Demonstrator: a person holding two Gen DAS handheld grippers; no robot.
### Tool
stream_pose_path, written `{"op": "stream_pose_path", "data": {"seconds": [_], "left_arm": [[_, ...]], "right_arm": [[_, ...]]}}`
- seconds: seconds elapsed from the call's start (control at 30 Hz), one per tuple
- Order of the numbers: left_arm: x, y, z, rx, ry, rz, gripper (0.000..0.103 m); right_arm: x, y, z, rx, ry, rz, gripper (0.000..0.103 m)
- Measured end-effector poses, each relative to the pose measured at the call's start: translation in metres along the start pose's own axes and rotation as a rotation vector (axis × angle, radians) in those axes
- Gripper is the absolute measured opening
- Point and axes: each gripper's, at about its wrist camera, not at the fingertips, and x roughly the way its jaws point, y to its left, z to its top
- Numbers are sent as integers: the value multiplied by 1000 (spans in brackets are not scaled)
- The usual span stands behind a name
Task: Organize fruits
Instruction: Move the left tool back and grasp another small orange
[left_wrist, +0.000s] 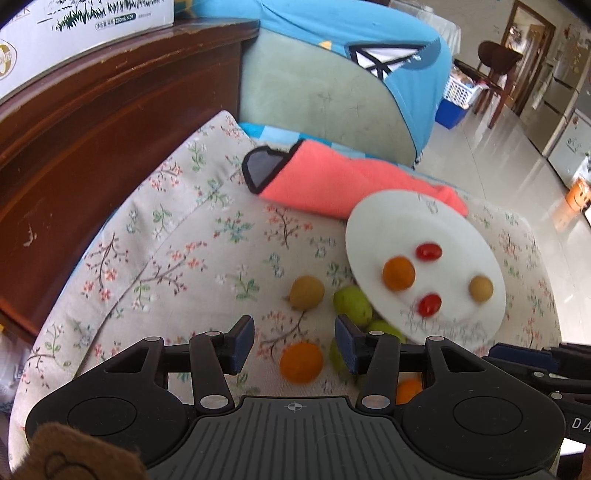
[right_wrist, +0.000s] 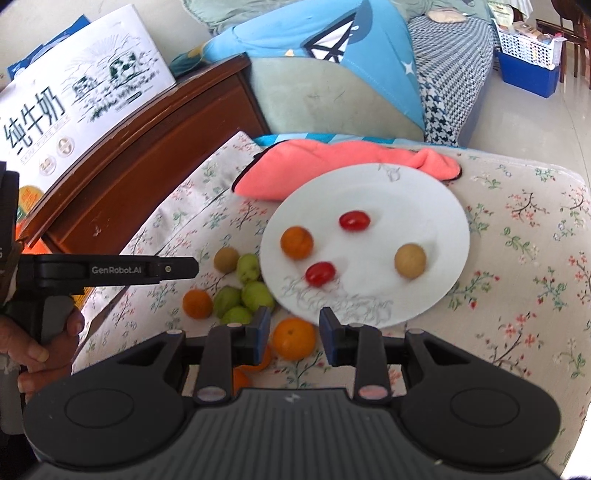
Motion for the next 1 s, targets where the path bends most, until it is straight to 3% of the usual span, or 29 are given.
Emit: {"op": "stream_pose_path", "data": {"seconds": [0.37,0.73,1.0], "left_arm": [[3,9,-21,96,13,-45,47],[14,3,-32,202,16,-92,47],[25,-1,-31,222,10,-78,47]], "right_arm": [[9,27,-28,-75,83,57,31],[23,44,-37,-152,125,49,38],[32,48,-38,-166,138,32,38]]}}
